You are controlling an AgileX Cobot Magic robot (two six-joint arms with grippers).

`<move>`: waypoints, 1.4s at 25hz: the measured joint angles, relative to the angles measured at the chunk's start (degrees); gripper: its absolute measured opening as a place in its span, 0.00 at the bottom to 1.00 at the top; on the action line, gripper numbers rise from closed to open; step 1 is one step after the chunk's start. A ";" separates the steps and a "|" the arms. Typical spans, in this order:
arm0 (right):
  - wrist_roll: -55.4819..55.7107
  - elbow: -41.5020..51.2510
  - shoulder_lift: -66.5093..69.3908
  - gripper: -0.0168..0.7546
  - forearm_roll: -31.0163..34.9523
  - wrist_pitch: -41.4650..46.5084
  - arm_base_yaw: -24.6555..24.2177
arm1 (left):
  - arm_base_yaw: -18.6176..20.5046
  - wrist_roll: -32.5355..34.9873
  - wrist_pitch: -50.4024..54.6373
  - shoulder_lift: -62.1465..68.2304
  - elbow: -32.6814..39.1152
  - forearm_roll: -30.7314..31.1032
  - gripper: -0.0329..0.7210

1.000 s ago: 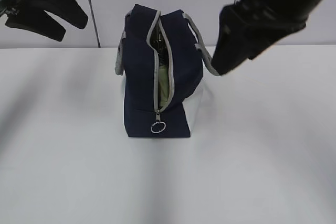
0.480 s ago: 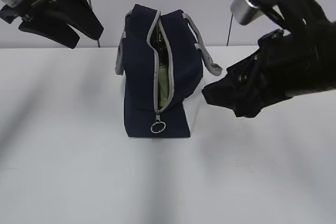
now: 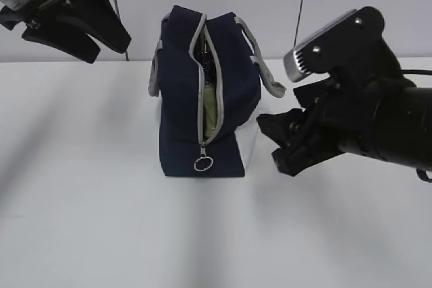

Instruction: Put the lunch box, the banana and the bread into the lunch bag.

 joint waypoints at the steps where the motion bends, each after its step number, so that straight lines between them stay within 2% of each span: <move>1: 0.00 0.00 0.00 0.66 -0.79 -0.25 1.19 | 0.00 0.00 0.00 0.00 0.00 0.08 0.61; 6: 7.08 0.49 1.60 0.66 -8.66 -2.48 6.00 | 0.00 0.00 0.00 0.00 0.00 0.76 0.61; 8: 15.29 1.83 4.05 0.66 -15.44 -5.36 6.82 | 0.00 0.00 0.00 0.00 0.00 0.76 0.61; 11: 30.74 4.80 8.52 0.66 -29.39 -12.20 6.94 | 0.00 0.00 0.00 0.00 0.00 0.89 0.61; 13: 37.18 5.50 11.45 0.66 -34.78 -16.29 6.94 | 0.00 0.00 0.00 0.00 0.00 0.95 0.61; 18: 41.27 5.59 18.55 0.66 -37.91 -23.96 6.94 | 0.00 0.00 0.00 0.00 0.00 1.02 0.61; 25: 45.52 5.59 22.57 0.66 -39.35 -25.06 6.94 | 0.00 0.00 0.00 0.00 0.00 1.02 0.61; 31: 55.65 5.59 22.57 0.66 -49.41 -24.71 6.29 | 0.00 0.00 0.00 0.00 0.00 1.02 0.61; 35: 65.93 5.59 22.57 0.66 -61.25 -24.83 1.11 | 0.00 0.00 0.00 0.00 0.00 1.02 0.61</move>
